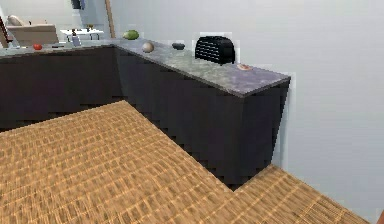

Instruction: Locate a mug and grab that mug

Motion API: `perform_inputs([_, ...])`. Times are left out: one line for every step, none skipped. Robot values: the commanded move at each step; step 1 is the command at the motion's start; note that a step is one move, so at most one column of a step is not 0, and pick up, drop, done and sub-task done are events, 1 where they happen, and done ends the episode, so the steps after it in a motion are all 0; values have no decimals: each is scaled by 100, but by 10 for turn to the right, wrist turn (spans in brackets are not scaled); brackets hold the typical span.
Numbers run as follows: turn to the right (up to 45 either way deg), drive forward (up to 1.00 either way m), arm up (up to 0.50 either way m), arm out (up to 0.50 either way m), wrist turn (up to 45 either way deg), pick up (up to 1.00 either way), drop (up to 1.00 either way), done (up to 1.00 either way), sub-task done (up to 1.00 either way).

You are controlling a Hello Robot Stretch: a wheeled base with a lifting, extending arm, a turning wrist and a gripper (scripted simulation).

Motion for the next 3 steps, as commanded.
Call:
perform_inputs([0,0,34,0,0,0,0,0,0])
perform_inputs([0,0,0,28,0,0,0,0,0])
perform_inputs([0,0,0,0,450,0,0,0,0])
